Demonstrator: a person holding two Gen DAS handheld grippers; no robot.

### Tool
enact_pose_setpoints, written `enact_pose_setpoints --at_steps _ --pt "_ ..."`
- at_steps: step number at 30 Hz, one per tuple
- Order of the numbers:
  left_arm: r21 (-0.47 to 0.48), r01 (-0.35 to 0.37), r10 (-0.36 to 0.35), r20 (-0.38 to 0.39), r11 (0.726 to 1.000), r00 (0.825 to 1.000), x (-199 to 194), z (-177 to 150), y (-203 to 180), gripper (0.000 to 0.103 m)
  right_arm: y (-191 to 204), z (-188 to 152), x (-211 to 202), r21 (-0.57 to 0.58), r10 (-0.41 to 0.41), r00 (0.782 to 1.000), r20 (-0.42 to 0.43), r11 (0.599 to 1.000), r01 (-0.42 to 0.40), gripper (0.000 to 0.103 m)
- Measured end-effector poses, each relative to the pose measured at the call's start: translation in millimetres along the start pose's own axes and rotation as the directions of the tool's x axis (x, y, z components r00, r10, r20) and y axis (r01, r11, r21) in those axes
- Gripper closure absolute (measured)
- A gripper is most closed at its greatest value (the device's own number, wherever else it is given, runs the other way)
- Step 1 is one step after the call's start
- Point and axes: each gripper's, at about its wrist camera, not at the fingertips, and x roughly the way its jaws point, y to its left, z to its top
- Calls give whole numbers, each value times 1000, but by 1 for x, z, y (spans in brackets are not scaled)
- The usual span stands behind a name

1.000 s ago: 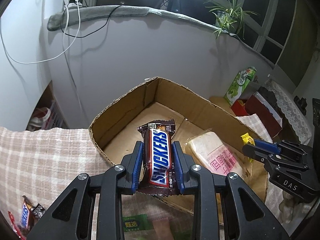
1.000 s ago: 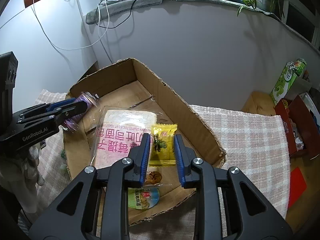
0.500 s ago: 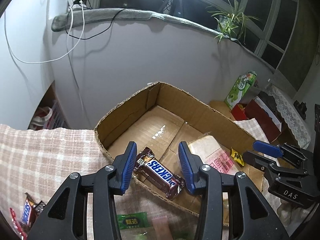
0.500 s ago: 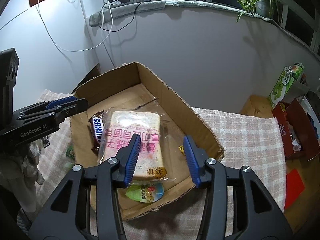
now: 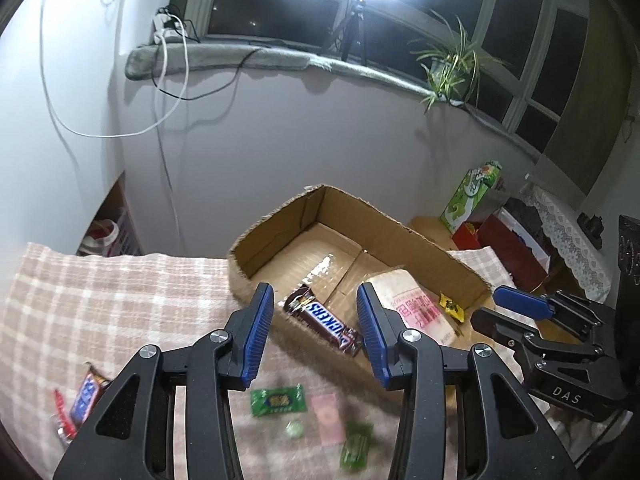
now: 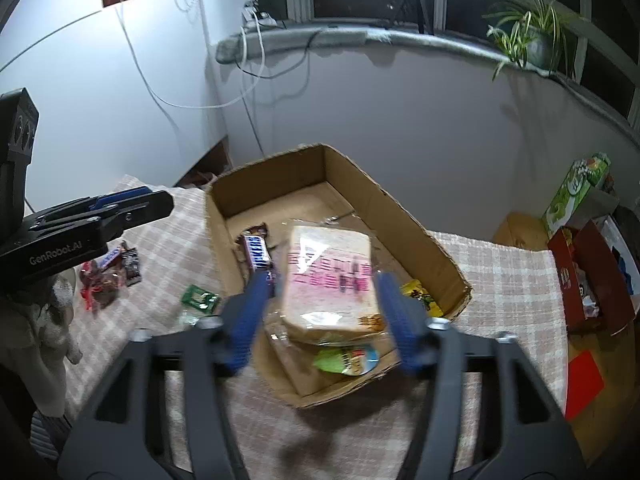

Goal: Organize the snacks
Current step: 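Carry the Snickers bar with the left tool into the box while the right tool drops the yellow packet there, then move the left tool to the red-trimmed clear candy bag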

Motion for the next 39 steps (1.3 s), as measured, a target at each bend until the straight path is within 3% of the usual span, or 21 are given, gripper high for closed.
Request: enact_pose_setpoints --at_steps 13,24,32,35,39 --pt "-60 -30 34 80 998 996 -84 -36 54 61 50 -13 -19 -65 48 999 8 997 -48 29" --pt "-184 -119 138 94 976 986 -138 -78 129 61 83 -24 -11 -103 102 995 -21 989 -103 29" --pt "-196 -149 160 39 969 986 -129 -105 148 61 110 -40 5 -142 128 989 -74 980 -137 30" --pt "-188 -149 156 23 971 988 -121 -108 153 61 118 -49 15 -151 135 985 -111 977 -151 42" --pt "-173 -157 158 -6 972 987 -110 -112 159 61 124 -58 32 -159 136 978 -161 974 -162 48"
